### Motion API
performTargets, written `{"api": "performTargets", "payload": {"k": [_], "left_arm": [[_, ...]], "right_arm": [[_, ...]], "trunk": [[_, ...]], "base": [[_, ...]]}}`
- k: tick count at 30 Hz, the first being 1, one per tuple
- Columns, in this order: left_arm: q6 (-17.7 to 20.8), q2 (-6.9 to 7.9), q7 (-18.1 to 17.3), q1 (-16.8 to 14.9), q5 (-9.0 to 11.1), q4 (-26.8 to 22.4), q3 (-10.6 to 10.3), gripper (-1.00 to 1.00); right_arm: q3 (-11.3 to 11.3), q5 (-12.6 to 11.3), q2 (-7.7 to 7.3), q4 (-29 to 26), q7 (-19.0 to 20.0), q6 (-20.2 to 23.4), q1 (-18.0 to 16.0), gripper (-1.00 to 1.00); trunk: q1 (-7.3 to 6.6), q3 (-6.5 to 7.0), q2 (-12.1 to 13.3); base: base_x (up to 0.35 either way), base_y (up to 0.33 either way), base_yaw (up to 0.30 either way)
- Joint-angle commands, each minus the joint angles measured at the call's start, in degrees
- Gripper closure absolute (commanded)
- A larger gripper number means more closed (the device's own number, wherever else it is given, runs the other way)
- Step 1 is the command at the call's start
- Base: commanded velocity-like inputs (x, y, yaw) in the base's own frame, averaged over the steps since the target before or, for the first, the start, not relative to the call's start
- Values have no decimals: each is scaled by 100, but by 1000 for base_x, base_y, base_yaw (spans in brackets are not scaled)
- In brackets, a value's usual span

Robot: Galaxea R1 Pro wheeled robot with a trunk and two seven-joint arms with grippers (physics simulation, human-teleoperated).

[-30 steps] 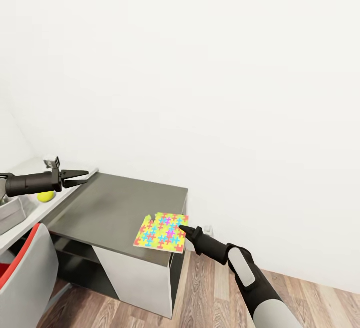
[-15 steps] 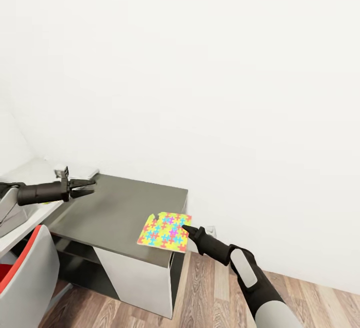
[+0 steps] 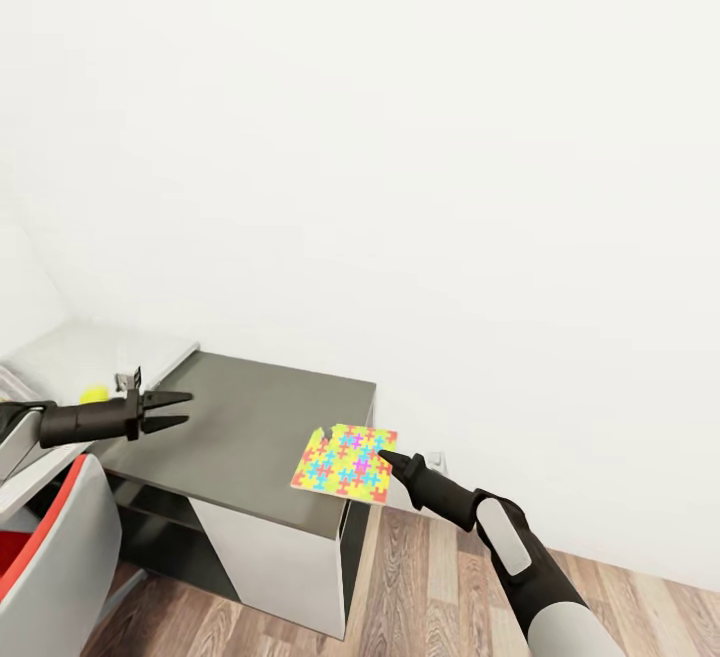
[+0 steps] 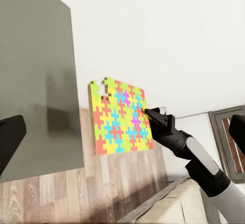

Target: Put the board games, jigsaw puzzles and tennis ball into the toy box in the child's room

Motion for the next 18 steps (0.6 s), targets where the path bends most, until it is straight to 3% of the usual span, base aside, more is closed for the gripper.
{"api": "performTargets", "payload": {"k": [1, 12, 18], "left_arm": [[28, 6, -17, 26, 17, 4, -20, -100], [25, 6, -17, 459, 17, 5, -16, -100], [19, 6, -17, 459, 17, 5, -14, -100]], "right_arm": [[-26, 5, 6, 0, 11, 38, -4, 100], [-23, 4, 7, 0, 19, 38, -4, 100], [-23, -2, 6, -9, 24, 38, -4, 100]], "trunk": [[-22, 12, 37], [-264, 210, 478], [-396, 317, 719]], "base": [[0, 0, 0], [0, 0, 0], [0, 0, 0]]}}
